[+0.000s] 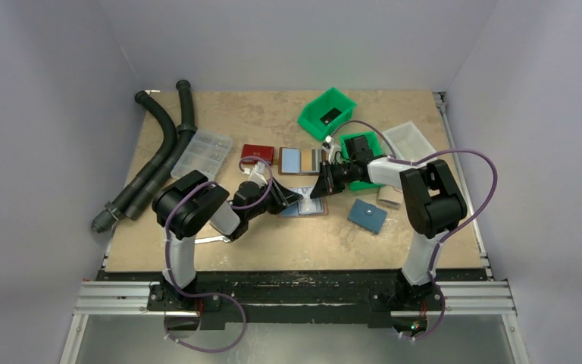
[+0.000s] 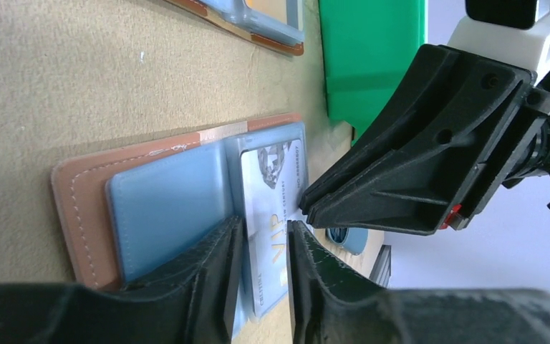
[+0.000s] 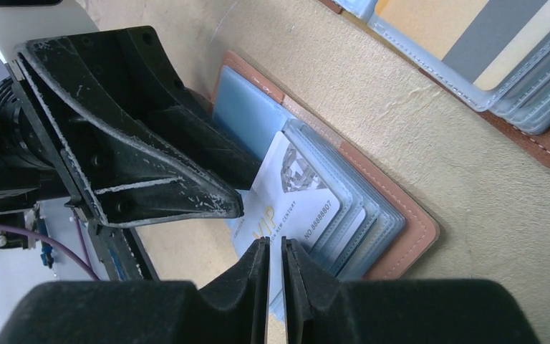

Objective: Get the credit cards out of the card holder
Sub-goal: Remove the credit card from the card holder.

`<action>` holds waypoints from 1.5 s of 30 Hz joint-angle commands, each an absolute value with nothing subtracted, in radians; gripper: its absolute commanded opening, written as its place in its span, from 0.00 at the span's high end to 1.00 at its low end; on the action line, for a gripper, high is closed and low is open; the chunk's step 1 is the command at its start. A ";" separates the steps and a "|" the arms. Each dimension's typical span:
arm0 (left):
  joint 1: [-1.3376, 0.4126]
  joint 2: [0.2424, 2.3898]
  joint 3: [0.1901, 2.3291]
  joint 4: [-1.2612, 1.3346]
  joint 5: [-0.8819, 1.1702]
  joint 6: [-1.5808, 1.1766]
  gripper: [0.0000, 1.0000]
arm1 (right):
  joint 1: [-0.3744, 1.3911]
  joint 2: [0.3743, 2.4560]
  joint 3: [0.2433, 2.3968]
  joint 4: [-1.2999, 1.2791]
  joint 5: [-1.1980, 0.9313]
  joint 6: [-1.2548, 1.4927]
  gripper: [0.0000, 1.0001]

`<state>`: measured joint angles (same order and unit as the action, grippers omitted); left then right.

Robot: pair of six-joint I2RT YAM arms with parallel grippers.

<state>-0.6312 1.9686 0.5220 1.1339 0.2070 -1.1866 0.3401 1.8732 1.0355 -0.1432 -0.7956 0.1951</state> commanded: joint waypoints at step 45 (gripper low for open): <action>-0.627 2.004 0.489 1.162 0.240 -1.195 0.73 | 0.318 1.811 1.051 -0.162 -0.768 0.133 0.80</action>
<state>-0.6304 1.9812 0.4973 1.1736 0.2317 -1.1946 0.3195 1.8557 1.0355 -0.1577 -0.7979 0.1535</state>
